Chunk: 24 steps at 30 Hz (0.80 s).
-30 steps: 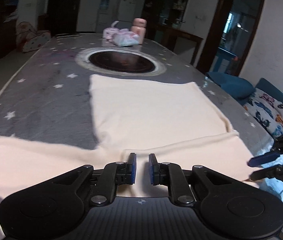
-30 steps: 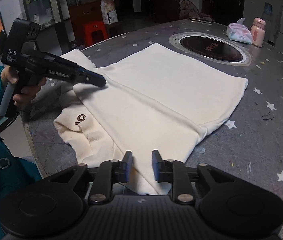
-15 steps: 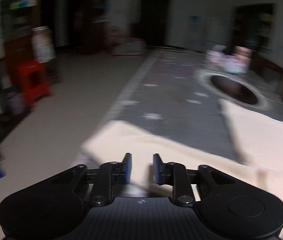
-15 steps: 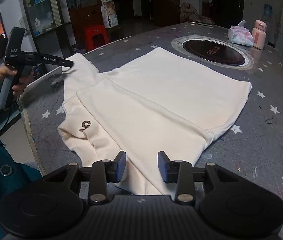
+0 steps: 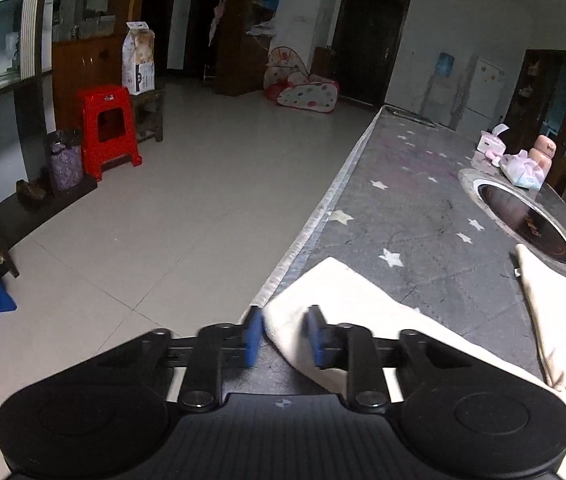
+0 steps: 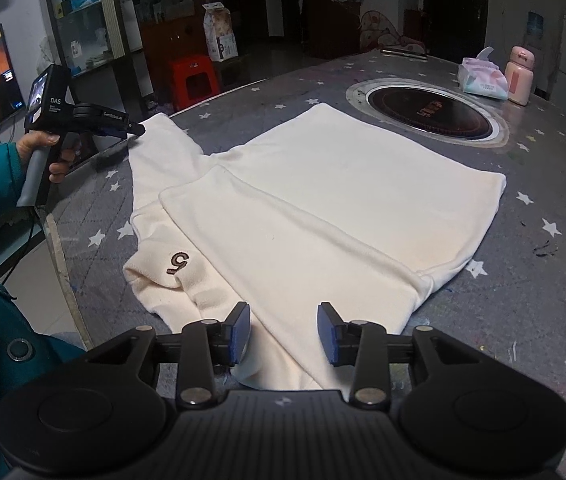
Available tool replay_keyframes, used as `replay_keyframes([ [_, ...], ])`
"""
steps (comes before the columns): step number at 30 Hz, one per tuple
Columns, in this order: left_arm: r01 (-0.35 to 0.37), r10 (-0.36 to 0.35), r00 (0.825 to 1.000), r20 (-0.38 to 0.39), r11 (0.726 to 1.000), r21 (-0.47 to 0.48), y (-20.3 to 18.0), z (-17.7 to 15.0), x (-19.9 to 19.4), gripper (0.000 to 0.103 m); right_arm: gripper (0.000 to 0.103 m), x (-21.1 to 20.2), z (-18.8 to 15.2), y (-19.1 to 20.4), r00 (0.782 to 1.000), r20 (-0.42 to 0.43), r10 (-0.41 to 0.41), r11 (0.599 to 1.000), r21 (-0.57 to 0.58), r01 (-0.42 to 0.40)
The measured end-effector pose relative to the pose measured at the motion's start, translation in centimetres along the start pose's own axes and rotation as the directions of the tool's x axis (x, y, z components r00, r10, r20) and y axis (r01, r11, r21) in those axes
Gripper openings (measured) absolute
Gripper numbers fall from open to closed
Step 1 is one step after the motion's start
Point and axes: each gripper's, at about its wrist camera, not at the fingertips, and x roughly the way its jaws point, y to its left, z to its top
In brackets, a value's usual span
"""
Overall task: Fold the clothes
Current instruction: 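Grasp that side with the left gripper and fold it over toward the center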
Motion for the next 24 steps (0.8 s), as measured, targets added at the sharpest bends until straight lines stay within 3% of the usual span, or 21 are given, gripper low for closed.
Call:
replay_keyframes([
  [3,0.018,-0.018,1.000,0.007,1.000,-0.015,-0.4,0.0,-0.8,0.008,0.037,-0.2,0.1,-0.1,1.000,0.009,-0.007,1.000,0.004,0.007],
  [6,0.102,-0.101,0.994,0.039,0.995,-0.021,-1.5,0.6,-2.6,0.008,0.037,-0.4,0.3,-0.1,1.000,0.024,-0.011,1.000,0.008,0.011],
  [10,0.279,-0.280,0.958,0.067,0.960,0.036,-5.2,1.6,-6.0,0.008,0.037,-0.6,0.5,-0.2,0.999,0.049,-0.012,1.000,0.022,0.011],
  [14,0.460,-0.468,0.882,0.051,0.881,0.110,-9.7,2.0,-8.6,0.008,0.037,-0.9,0.5,-0.4,0.998,0.064,-0.024,0.999,0.036,0.022],
  [18,0.625,-0.631,0.775,-0.018,0.764,0.160,-14.6,1.4,-10.0,0.008,0.037,-1.3,-0.1,-1.1,0.996,0.073,-0.046,0.997,0.064,0.041],
  [21,0.708,-0.709,0.702,-0.068,0.683,0.181,-17.9,0.4,-10.4,0.008,0.037,-1.8,-0.8,-1.7,0.995,0.078,-0.064,0.994,0.092,0.057],
  [24,0.754,-0.748,0.652,-0.122,0.626,0.199,-20.7,-1.2,-10.1,0.008,0.037,-2.3,-1.3,-2.2,0.993,0.079,-0.083,0.990,0.119,0.073],
])
